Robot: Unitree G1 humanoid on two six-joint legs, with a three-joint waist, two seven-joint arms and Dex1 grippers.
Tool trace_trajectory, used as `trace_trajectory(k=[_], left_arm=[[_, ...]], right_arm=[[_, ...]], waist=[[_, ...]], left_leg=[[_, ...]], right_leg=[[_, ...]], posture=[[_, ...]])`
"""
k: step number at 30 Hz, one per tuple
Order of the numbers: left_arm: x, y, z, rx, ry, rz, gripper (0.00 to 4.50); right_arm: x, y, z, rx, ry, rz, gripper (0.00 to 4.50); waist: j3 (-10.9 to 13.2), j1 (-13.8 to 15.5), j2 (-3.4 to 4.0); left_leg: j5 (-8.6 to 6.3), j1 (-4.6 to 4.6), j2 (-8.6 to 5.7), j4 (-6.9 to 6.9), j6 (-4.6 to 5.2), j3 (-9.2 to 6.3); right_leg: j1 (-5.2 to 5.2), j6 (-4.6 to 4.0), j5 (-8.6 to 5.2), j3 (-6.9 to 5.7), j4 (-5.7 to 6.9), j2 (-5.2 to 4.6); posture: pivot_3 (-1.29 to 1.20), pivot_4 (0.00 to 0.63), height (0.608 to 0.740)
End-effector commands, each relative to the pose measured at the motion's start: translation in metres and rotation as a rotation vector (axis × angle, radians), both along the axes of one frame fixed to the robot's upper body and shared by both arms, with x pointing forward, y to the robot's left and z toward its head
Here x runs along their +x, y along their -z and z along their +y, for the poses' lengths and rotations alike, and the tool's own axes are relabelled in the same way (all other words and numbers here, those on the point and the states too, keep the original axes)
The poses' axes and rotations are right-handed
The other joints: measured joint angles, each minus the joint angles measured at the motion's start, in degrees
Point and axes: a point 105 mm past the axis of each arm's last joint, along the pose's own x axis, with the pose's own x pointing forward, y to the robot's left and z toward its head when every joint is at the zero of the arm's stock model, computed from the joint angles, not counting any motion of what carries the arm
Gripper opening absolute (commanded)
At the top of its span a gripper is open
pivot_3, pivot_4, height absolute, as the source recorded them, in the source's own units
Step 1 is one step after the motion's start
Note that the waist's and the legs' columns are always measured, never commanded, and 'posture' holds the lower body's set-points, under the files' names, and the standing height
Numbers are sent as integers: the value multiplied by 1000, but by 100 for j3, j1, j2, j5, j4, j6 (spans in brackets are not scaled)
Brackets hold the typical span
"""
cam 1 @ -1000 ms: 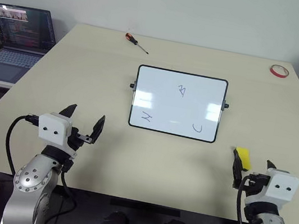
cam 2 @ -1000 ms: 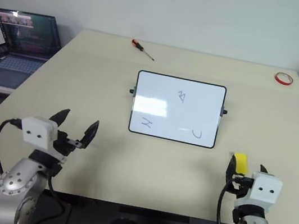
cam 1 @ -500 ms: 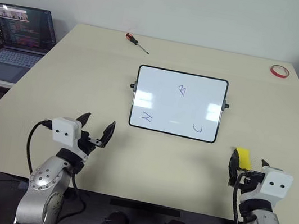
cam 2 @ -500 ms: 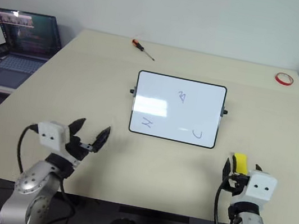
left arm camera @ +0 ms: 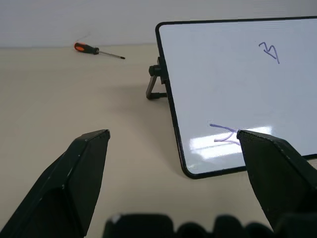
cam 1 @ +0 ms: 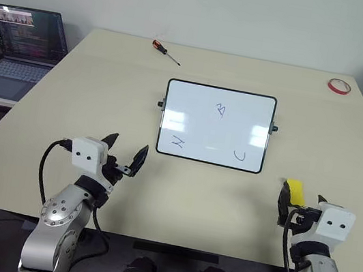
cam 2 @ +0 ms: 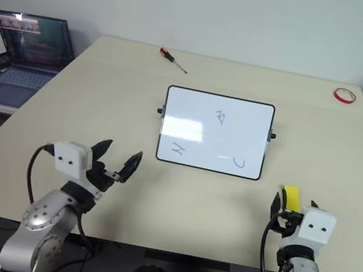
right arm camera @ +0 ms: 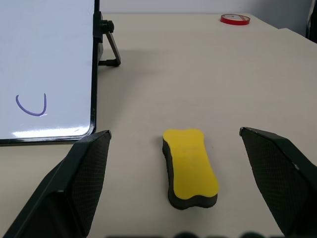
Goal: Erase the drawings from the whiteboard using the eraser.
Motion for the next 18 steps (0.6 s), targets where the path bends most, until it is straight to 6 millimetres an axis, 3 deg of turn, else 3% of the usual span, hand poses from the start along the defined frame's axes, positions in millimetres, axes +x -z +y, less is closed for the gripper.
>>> trace_trajectory(k=[1, 6, 13, 18], left_arm=[[1, -17, -17, 35, 161, -58, 4500], [6, -23, -47, 38, 447, -44, 4500], [11, -33, -88, 84, 860, -27, 4500], [15, -33, -111, 148, 1056, -6, 4500]], right_arm=[[1, -11, -1, 21, -19, -32, 4472], [11, -16, 2, 44, -51, -41, 4472], [25, -16, -10, 100, 19, 0, 4472], [31, -8, -10, 69, 16, 57, 4472]], waist=[[0, 0, 1], [0, -2, 1], [1, -10, 2], [1, -19, 3]], left_leg=[[0, 0, 0, 0, 0, 1], [0, 2, -2, 0, 0, 4], [1, 0, -1, 0, 0, 7], [1, 0, -1, 0, 1, 11]], right_leg=[[0, 0, 0, 0, 0, 1], [1, -14, 9, -1, 0, 5], [-2, -16, 10, -1, 4, 31], [-4, -16, 11, -5, 6, 34]], posture=[[0, 150, 740], [0, 150, 740], [0, 150, 740], [0, 150, 740]])
